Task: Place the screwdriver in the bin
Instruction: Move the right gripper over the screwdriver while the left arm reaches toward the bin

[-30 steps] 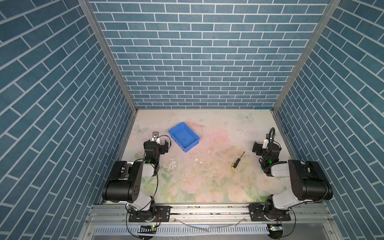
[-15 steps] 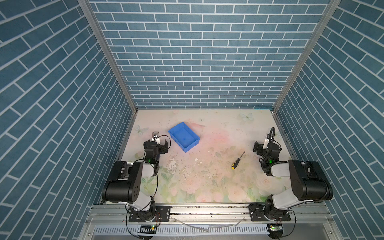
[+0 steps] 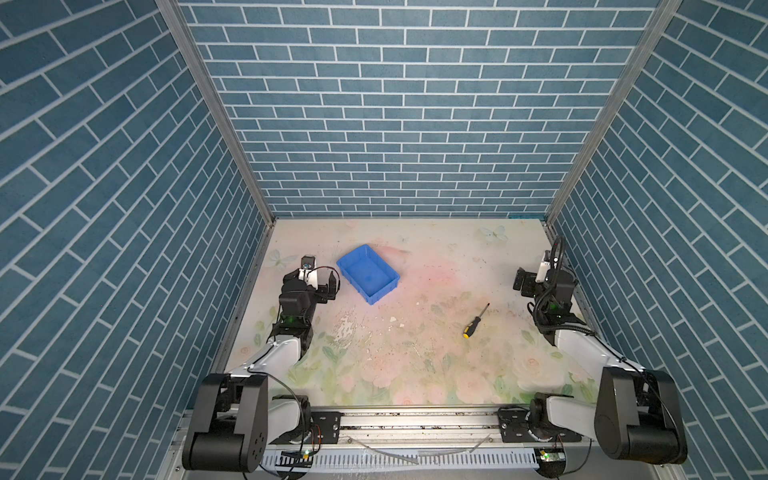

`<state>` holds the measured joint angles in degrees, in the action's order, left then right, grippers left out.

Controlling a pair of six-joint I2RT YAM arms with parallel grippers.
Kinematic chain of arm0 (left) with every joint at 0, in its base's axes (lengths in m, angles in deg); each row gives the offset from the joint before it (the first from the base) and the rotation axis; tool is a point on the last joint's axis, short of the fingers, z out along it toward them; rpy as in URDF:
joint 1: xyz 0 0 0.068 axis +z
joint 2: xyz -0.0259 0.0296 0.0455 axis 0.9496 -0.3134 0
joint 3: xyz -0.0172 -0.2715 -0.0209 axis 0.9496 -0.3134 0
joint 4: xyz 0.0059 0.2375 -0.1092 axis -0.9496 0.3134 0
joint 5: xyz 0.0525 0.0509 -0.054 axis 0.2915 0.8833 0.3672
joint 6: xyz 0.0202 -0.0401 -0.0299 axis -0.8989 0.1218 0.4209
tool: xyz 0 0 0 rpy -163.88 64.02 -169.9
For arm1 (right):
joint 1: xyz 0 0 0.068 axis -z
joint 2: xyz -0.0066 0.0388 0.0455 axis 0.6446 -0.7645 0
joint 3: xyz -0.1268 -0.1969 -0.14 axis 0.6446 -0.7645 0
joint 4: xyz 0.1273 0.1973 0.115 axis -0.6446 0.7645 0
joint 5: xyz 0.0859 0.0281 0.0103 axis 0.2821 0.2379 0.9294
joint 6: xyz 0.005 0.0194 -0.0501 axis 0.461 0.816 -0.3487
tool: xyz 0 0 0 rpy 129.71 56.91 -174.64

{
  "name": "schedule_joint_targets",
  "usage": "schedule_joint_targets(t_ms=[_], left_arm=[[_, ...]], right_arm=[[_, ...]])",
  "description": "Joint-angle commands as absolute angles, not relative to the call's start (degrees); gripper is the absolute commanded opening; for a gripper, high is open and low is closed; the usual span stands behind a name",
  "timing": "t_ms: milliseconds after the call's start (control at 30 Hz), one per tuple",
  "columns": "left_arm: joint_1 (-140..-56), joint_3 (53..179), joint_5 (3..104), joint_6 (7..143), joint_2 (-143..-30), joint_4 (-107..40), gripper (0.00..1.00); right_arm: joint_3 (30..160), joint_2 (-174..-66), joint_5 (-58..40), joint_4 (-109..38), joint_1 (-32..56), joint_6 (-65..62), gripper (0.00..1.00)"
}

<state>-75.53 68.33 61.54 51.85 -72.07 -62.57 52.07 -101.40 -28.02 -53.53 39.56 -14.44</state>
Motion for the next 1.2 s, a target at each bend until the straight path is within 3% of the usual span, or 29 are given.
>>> schedule_joint_targets(t_ms=[0,300,467,633,800,1033,1167], left_arm=[[-77.52,71.41,55.89,50.52,-69.58,-54.46,1.00],[-90.85,76.16,50.86,45.96,-65.51,-43.99,1.00],[-97.69,77.44,47.12,44.27,-64.58,-40.50,1.00],[-102.85,78.91,44.04,44.15,-65.92,-37.62,1.00],[-107.06,79.19,42.88,43.26,-68.17,-37.73,1.00],[-109.88,78.58,42.88,45.55,-69.23,-40.93,1.00],[-110.73,78.77,41.32,44.41,-69.16,-39.07,1.00]], right_arm=[[56.61,-100.40,-30.09,-38.92,36.74,-10.05,0.99],[62.28,-102.11,-41.65,-31.54,23.39,6.70,0.99],[68.35,-107.02,-44.74,-20.25,17.99,24.94,0.99],[76.09,-113.24,-42.23,-5.61,15.79,38.70,0.99],[82.07,-121.29,-35.57,3.47,15.78,42.62,0.99],[84.40,-127.63,-30.53,6.69,15.97,45.20,0.84],[84.30,-129.17,-28.17,6.84,16.06,46.76,0.62]])
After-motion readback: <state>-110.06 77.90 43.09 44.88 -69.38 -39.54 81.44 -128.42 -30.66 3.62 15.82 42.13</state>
